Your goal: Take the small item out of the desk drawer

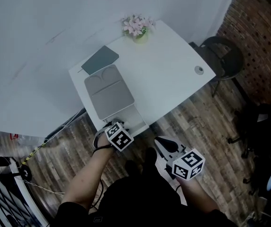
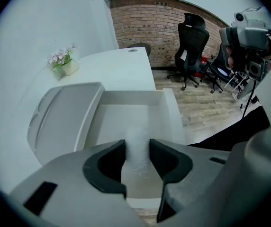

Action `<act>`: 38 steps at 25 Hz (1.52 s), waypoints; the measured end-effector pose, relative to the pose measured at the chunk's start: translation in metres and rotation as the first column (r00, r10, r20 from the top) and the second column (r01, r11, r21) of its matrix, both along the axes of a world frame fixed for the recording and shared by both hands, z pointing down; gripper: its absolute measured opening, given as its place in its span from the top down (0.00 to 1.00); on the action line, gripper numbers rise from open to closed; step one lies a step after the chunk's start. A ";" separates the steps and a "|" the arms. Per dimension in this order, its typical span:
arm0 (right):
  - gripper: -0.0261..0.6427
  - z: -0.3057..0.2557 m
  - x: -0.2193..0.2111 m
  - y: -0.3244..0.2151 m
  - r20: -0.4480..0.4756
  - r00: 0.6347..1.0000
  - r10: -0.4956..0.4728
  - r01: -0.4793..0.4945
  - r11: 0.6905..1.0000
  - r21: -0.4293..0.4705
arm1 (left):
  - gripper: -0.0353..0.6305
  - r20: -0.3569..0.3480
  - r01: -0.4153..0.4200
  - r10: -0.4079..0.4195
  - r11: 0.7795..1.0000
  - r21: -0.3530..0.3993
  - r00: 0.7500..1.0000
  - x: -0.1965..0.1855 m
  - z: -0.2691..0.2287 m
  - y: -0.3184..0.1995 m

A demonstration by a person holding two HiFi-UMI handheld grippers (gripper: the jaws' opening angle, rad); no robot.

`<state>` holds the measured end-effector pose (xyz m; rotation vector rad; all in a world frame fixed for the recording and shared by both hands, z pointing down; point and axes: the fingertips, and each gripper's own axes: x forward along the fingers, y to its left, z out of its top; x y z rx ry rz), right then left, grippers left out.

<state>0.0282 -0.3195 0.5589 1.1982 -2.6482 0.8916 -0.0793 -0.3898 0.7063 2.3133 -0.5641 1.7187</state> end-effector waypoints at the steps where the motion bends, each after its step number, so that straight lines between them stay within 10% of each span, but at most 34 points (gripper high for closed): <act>1: 0.94 -0.002 0.002 0.000 -0.001 1.000 -0.001 0.001 1.000 -0.003 | 0.70 -0.018 0.015 -0.015 1.000 0.010 1.000 0.001 -0.006 -0.001; 16: 0.94 -0.107 -0.028 -0.039 -0.190 0.976 -0.108 0.151 0.962 0.228 | 0.70 -0.408 0.315 -0.243 0.941 0.120 0.880 -0.033 -0.144 0.012; 33: 0.95 -0.222 -0.049 -0.034 -0.107 0.982 0.153 -0.084 0.875 0.477 | 0.70 -0.774 0.443 -0.154 0.879 0.177 0.614 -0.093 -0.279 0.014; 38: 0.95 -0.220 -0.052 -0.020 -0.129 0.974 0.188 -0.104 0.870 0.483 | 0.70 -0.785 0.459 -0.107 0.855 0.240 0.610 -0.119 -0.295 0.017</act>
